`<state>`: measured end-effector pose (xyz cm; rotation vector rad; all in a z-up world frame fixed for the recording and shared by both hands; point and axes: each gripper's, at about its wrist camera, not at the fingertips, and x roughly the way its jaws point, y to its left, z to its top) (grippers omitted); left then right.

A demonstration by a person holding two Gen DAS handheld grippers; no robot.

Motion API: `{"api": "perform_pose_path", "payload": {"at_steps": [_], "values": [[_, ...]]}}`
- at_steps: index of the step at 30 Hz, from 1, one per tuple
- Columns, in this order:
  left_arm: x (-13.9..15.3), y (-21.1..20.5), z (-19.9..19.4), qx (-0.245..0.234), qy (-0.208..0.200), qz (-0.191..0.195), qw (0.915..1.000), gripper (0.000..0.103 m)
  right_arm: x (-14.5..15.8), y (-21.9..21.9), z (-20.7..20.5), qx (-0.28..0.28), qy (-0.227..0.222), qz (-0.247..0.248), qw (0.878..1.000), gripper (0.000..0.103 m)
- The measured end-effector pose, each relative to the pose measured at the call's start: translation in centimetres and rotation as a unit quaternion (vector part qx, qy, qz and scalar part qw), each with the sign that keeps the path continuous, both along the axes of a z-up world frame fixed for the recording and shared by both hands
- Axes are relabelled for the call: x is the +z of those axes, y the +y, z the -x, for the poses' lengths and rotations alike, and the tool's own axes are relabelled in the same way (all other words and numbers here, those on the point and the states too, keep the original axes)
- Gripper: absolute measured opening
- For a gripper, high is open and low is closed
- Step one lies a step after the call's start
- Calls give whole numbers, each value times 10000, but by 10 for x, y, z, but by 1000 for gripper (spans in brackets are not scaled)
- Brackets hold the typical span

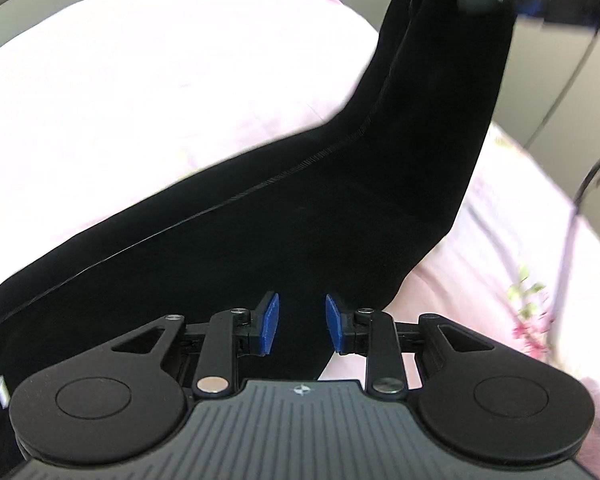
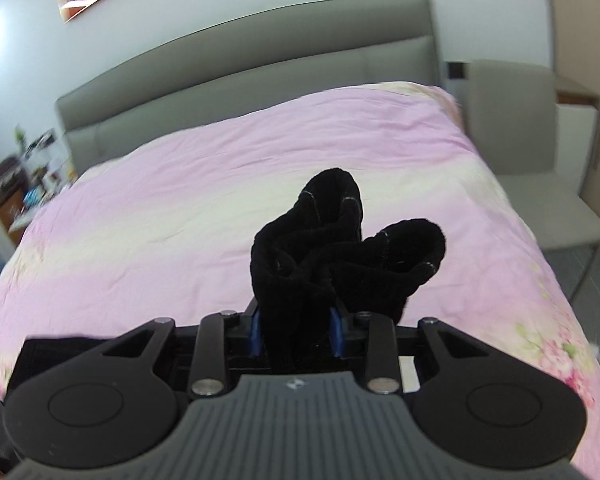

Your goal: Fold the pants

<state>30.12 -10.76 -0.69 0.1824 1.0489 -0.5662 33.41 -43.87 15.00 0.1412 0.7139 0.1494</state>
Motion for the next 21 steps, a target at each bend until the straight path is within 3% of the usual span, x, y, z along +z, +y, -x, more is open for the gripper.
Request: {"api": "perform_pose_path", "payload": {"at_steps": [6, 9, 12, 18, 21], "values": [[15, 73, 14, 526, -103, 212, 9983, 38, -29, 111, 6, 874, 181, 456, 9950, 28], [-4, 102, 11, 798, -14, 287, 9964, 39, -60, 157, 6, 1150, 398, 581, 9909, 28], [-32, 126, 2, 1033, 218, 458, 9934, 39, -110, 198, -4, 1382, 721, 678, 9854, 28], [-64, 148, -13, 1150, 388, 811, 9893, 39, -197, 242, -11, 1692, 1432, 804, 9718, 30], [-64, 140, -24, 1109, 374, 989, 9882, 39, -206, 236, -11, 1779, 1530, 517, 9707, 45]]}}
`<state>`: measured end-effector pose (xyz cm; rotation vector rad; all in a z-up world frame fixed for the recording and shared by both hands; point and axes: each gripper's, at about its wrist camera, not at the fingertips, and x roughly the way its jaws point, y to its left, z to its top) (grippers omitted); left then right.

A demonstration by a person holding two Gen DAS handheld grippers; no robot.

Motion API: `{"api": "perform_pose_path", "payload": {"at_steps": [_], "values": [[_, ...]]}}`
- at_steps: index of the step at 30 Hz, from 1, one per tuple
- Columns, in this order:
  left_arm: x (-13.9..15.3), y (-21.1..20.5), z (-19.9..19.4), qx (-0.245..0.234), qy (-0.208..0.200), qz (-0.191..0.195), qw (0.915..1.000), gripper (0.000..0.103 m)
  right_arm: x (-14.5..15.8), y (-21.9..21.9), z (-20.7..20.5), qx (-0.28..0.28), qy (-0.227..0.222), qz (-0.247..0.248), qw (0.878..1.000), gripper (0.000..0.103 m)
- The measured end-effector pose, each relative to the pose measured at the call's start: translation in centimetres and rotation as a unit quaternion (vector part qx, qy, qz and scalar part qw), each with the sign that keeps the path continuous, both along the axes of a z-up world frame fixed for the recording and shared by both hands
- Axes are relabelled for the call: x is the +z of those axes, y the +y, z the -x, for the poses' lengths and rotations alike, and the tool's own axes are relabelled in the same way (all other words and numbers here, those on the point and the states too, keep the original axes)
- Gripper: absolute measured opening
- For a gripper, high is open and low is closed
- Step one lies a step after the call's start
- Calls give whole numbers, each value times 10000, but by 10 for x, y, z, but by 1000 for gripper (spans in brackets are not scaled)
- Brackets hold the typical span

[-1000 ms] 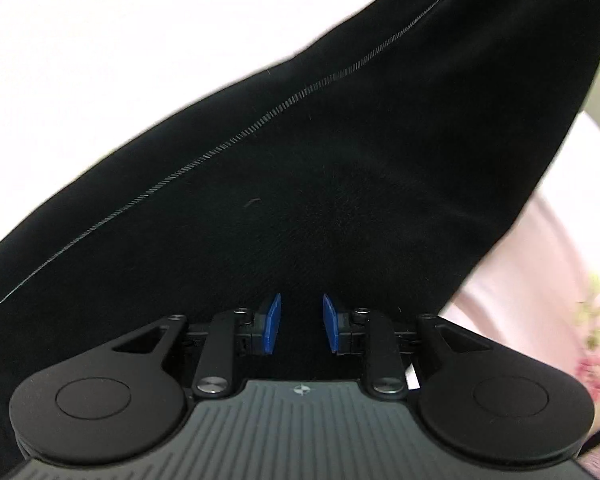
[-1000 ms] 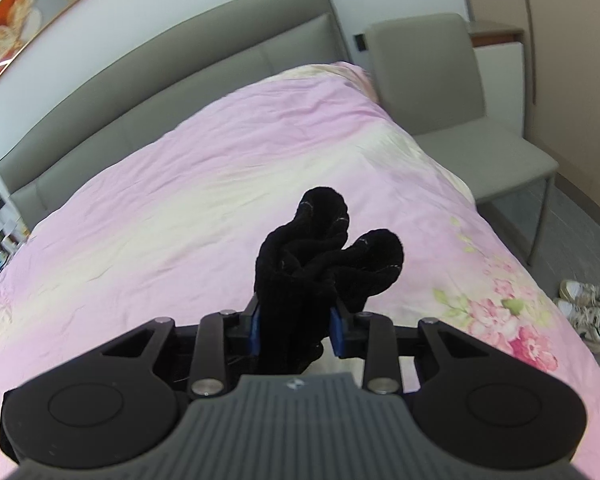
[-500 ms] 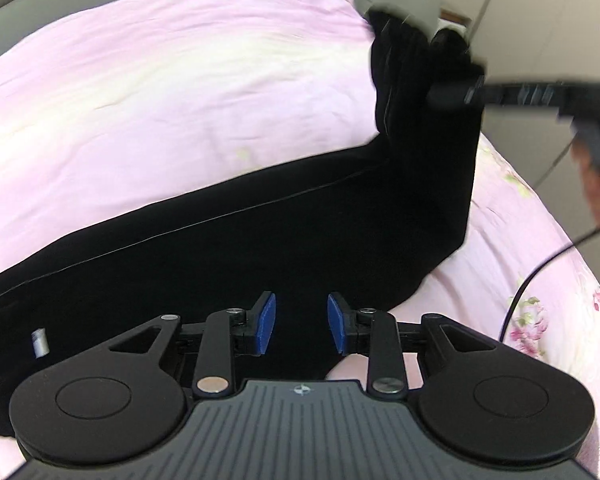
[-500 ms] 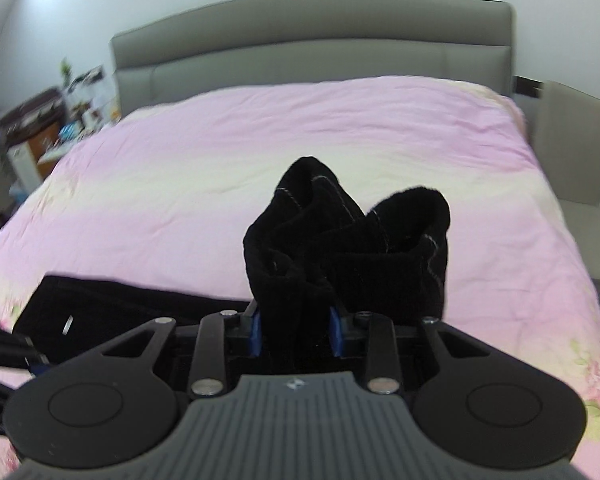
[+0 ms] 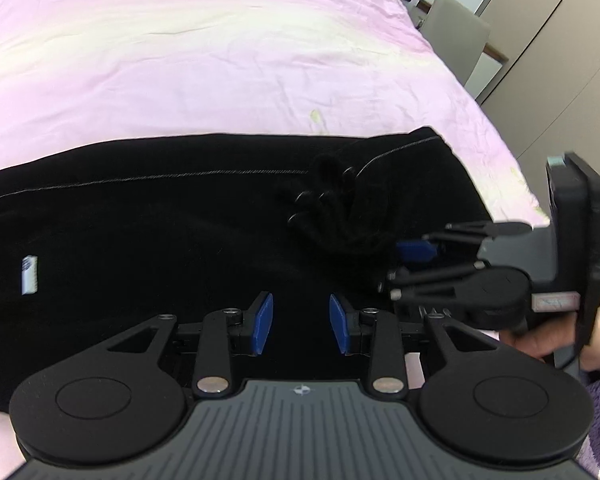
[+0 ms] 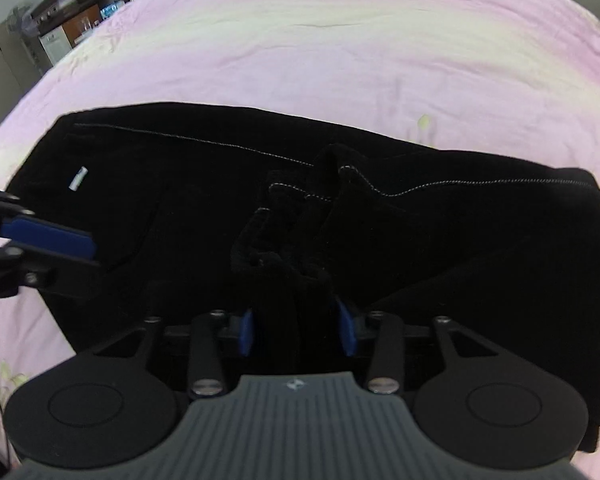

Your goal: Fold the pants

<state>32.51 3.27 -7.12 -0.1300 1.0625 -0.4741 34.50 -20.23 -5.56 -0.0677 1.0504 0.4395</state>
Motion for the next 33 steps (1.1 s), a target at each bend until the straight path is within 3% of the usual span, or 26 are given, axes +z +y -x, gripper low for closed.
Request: {"api": "perform_pose_path", "payload": {"at_steps": [2, 4, 6, 9, 12, 17, 22, 24, 27, 30, 33], "values": [[-2, 0, -7, -42, -55, 128, 9999, 39, 5, -9, 2, 51, 128, -201, 9997, 59], [0, -16, -8, -44, -143, 241, 9996, 41, 18, -23, 6, 24, 181, -324, 9993, 66], [2, -27, -12, 54, -196, 388, 9990, 49, 31, -39, 10, -42, 154, -357, 9992, 66], [0, -47, -25, 262, -193, 529, 9981, 61, 42, -68, 13, -252, -44, 64, 9997, 66], [-12, -67, -44, 411, -116, 362, 9984, 67, 41, -104, 15, -472, -255, 484, 9974, 65], [-40, -80, -67, 975, 62, 255, 9949, 66, 29, -151, 18, -824, -181, 438, 9955, 65], [-52, -87, -76, 1110, -71, 67, 9938, 66, 11, -171, 20, -771, -181, 491, 9956, 65], [-56, -97, -77, 1065, -122, -244, 9939, 49, 4, -175, 20, -790, -142, 432, 9958, 65], [-45, -103, -57, 998, -639, -671, 9907, 24, 0, -180, 21, -856, -123, 290, 9958, 65], [-17, -93, -41, 998, -906, -253, 9906, 7, 2, -192, 32, -836, -218, 303, 9958, 65], [15, -84, -33, 952, -916, -110, 9912, 6, 7, -198, 38, -856, -277, 226, 9957, 65]]}}
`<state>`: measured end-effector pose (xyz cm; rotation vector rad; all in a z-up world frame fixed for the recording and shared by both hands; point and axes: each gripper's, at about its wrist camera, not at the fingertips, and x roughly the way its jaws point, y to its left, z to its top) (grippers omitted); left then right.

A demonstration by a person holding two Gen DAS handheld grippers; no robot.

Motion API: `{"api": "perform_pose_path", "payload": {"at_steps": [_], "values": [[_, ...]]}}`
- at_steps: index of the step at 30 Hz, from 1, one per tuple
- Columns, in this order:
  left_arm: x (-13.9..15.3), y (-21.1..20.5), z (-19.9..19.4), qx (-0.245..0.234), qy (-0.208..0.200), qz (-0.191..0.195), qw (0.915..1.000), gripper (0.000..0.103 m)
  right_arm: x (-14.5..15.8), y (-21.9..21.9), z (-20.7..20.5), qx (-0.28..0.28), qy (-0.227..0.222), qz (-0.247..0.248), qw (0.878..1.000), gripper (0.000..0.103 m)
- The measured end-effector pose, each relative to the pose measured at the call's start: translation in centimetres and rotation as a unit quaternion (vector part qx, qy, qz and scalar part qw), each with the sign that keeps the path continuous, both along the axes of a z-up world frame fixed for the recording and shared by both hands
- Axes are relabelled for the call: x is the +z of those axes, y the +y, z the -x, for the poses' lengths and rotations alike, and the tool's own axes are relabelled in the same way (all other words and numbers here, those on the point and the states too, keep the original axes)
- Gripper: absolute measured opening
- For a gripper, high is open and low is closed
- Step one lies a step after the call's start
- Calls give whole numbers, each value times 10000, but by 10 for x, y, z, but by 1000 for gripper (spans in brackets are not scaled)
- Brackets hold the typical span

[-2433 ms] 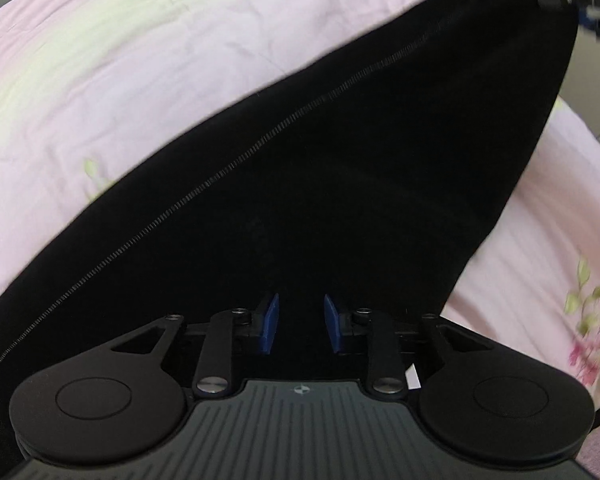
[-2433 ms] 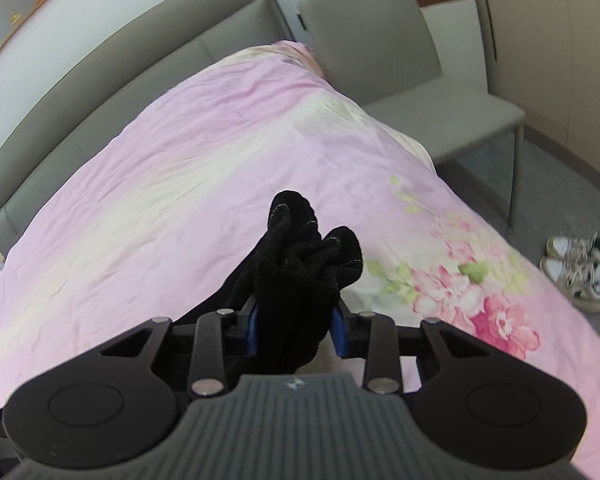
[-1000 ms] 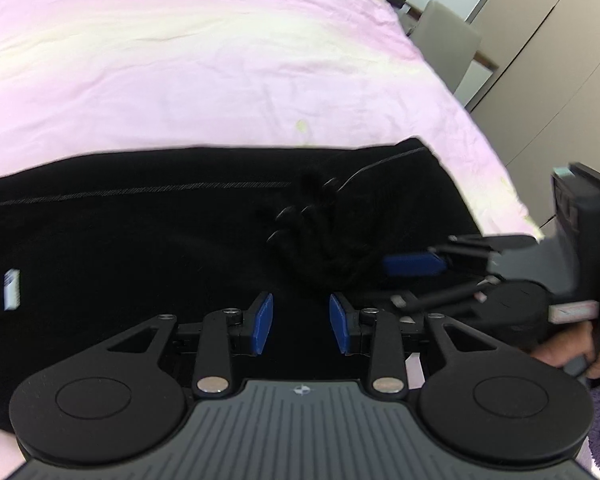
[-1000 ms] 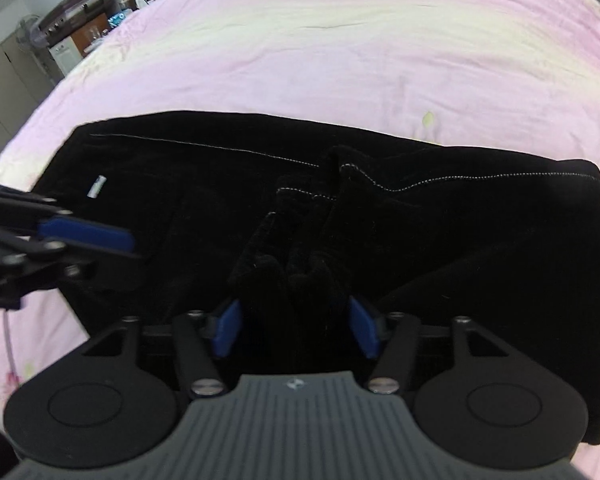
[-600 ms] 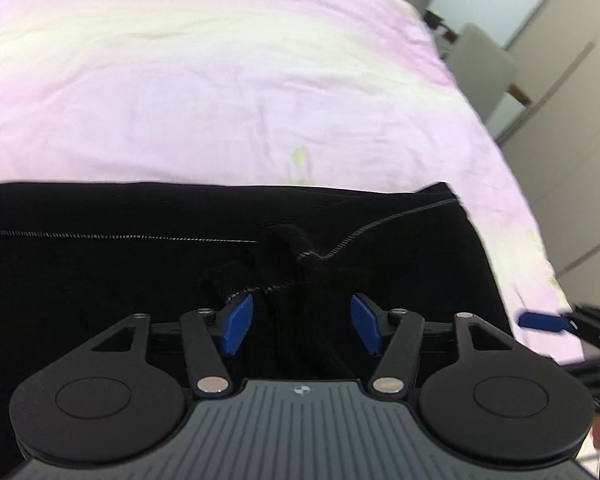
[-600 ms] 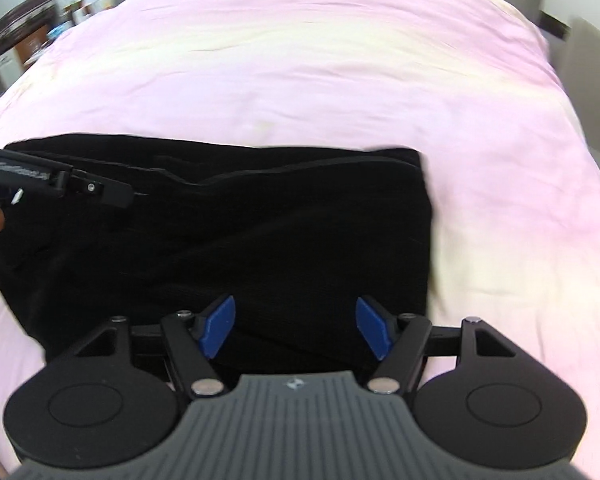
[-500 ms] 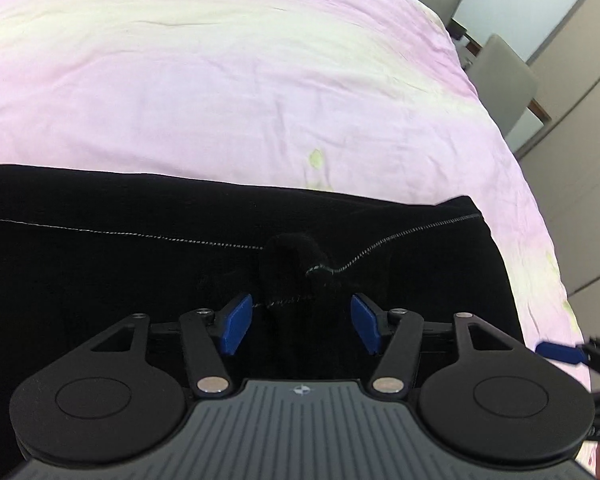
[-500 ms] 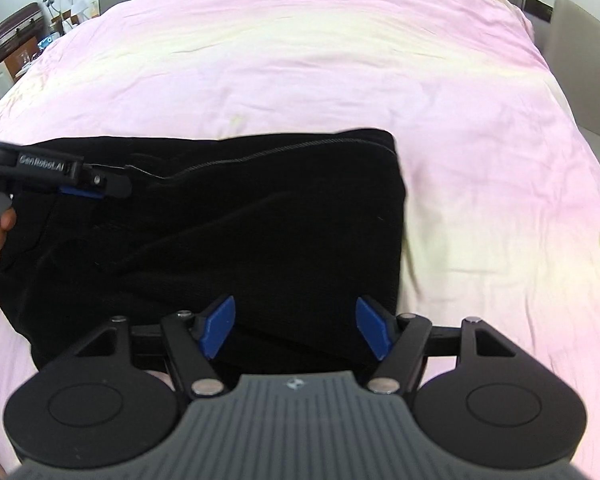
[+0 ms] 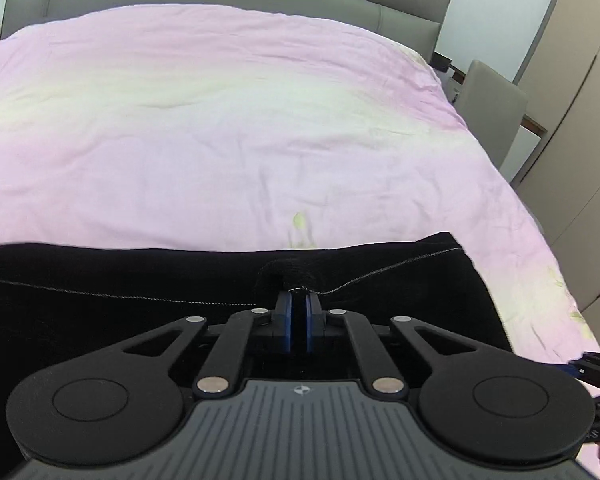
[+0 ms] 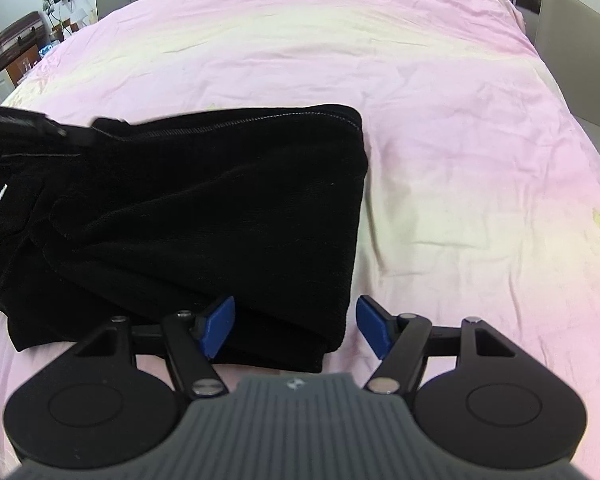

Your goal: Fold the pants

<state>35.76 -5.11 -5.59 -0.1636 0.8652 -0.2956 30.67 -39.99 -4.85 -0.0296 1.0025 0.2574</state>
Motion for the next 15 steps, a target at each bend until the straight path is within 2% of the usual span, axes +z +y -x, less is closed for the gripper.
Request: {"api": "perform_pose_path", "payload": {"at_steps": [2, 4, 6, 7, 8, 11, 14, 15], "values": [[9, 6, 1, -8, 106, -77, 9999, 6, 5, -1, 2, 26, -38, -76, 10000, 65], [5, 12, -3, 95, 217, -290, 9993, 6, 10, 0, 4, 67, -58, -104, 9999, 64], [-10, 18, -11, 249, 432, -484, 9976, 0, 14, 4, 5, 88, -74, -145, 9998, 54], [-21, 20, -13, 344, 428, -733, 9958, 0, 15, 5, 4, 92, -73, -194, 9997, 47], [-31, 24, -16, 391, 438, -770, 9953, 0, 18, 6, 5, 102, -71, -245, 9996, 40], [-59, 38, -21, 463, 813, -453, 9946, 0, 12, 12, 1, 103, 42, -210, 9997, 30], [-70, 46, -18, 456, 967, -54, 9943, 0, -7, 16, -4, 60, 262, -328, 9991, 30], [-70, 49, -17, 484, 1024, 93, 9935, 3, -17, 18, -7, 67, 437, -415, 9982, 30]]}}
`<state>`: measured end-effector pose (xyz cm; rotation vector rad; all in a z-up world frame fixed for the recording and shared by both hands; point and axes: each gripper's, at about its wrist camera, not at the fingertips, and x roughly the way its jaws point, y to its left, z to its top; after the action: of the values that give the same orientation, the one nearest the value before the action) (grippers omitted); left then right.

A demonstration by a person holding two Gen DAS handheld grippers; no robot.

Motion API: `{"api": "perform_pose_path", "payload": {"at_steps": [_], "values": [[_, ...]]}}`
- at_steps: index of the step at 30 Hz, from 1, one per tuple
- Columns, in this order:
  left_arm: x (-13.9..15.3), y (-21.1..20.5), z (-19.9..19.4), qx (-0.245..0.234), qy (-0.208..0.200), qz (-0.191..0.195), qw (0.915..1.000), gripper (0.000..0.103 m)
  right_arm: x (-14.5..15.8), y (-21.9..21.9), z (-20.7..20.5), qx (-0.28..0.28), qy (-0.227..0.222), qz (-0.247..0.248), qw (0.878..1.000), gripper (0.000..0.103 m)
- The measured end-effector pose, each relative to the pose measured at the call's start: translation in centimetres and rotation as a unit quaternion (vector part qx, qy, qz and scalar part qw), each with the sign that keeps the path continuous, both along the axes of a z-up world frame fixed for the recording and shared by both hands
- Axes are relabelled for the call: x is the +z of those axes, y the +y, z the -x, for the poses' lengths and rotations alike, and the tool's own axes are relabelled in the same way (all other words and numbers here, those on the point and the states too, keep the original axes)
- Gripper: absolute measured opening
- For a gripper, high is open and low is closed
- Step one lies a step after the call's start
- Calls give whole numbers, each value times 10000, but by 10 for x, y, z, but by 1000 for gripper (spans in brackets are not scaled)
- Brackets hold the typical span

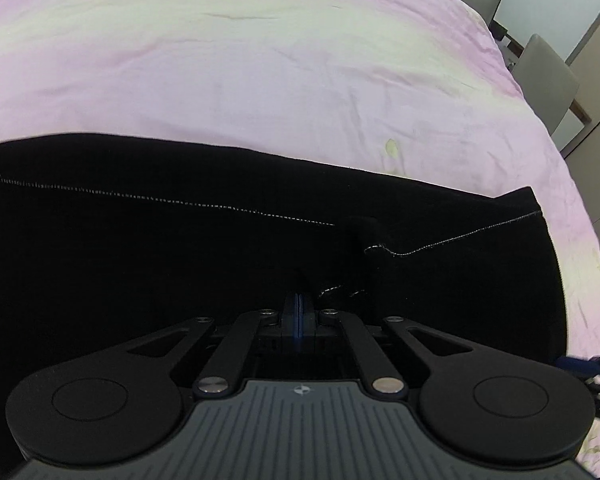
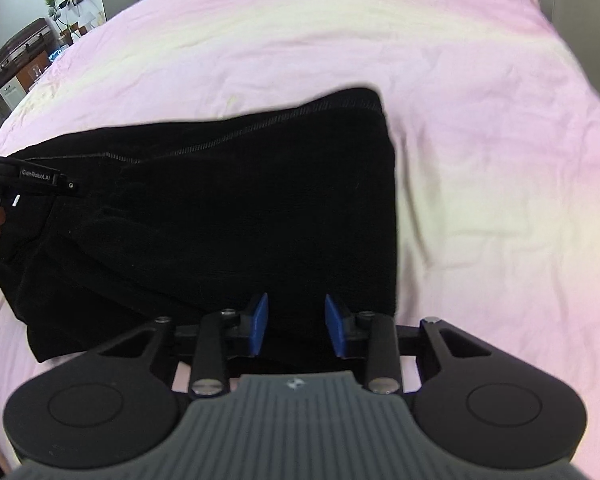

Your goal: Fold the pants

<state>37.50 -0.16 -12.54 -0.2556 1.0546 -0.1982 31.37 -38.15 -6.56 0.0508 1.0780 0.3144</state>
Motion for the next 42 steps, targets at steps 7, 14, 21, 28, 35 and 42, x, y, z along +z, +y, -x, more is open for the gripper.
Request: {"api": "perform_pose_path", "payload": {"at_steps": [7, 14, 21, 28, 35, 42], "values": [[24, 11, 12, 90, -64, 1151, 9933, 74, -18, 22, 3, 155, 101, 228, 9996, 31], [1, -21, 2, 466, 488, 487, 9965, 78, -15, 23, 5, 87, 63, 275, 9996, 31], [-3, -28, -3, 580, 374, 673, 9953, 35, -13, 17, 15, 196, 14, 175, 9997, 32], [64, -37, 2, -287, -731, 221, 9967, 27, 28, -13, 18, -97, -300, -216, 9993, 31], [11, -21, -12, -289, -131, -154, 9994, 27, 36, -32, 3, -391, -335, -209, 9985, 14], [-22, -7, -6, -283, -58, 138, 9995, 30, -12, -13, -4, -321, 147, 162, 9992, 12]]}}
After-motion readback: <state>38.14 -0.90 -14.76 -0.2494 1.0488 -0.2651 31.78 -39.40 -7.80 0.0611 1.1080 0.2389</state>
